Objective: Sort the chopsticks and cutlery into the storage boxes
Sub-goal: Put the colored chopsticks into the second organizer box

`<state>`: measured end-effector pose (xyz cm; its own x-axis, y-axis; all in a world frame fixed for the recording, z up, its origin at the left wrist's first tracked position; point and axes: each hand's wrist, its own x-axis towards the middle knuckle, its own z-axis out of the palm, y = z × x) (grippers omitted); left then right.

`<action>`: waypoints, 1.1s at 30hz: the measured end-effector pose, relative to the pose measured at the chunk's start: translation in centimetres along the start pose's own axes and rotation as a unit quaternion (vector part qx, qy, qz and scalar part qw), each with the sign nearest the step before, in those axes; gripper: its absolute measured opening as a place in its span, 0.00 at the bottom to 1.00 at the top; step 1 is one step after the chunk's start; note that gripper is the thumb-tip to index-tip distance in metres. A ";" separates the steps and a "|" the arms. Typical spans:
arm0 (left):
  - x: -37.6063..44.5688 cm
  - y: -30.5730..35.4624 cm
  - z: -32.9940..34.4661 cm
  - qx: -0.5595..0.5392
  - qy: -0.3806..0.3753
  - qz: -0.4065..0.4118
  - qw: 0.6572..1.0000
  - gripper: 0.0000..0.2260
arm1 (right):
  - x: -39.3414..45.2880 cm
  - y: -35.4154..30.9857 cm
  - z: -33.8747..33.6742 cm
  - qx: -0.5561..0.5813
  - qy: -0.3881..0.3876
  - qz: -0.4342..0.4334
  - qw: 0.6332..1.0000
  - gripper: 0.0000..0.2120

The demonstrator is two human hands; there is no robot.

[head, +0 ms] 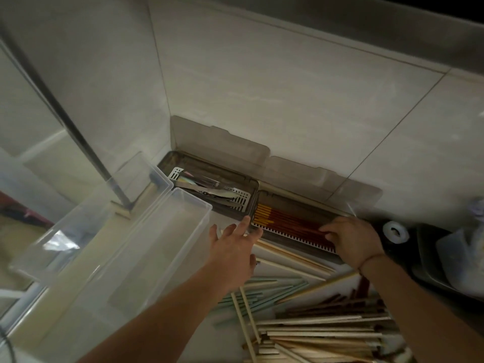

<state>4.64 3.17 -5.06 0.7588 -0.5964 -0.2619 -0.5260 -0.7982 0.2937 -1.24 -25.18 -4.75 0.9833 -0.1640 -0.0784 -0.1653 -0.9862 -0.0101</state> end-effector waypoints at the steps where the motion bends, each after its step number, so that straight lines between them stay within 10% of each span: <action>1: 0.0 0.0 -0.1 -0.001 -0.003 0.000 1.000 0.29 | 0.6 -0.3 0.0 0.001 -0.041 0.004 0.999 0.10; 10: -0.1 0.0 -0.2 -0.002 -0.002 0.005 1.000 0.29 | 3.8 -2.0 0.5 -0.013 -0.217 0.022 0.976 0.02; 19: 0.1 0.1 -0.2 0.003 -0.016 0.001 1.000 0.29 | 3.6 -1.3 0.9 0.025 -0.250 0.075 0.965 0.16; 22: 0.2 -0.2 0.2 0.000 -0.007 0.005 1.000 0.30 | 2.5 -0.9 0.8 0.080 -0.183 0.066 0.978 0.13; 28: -1.7 0.4 2.9 0.043 0.078 0.035 0.995 0.32 | -6.7 0.0 -1.1 0.236 0.298 0.067 0.922 0.12; 33: -4.9 3.2 7.6 0.047 0.038 0.228 0.972 0.20 | -11.3 2.1 4.8 0.185 0.084 0.224 0.953 0.06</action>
<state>-3.61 2.90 -9.81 0.4627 -0.8848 -0.0545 -0.8441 -0.4585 0.2778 -13.10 -25.28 -8.66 0.8012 -0.5984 0.0028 -0.5559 -0.7460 -0.3666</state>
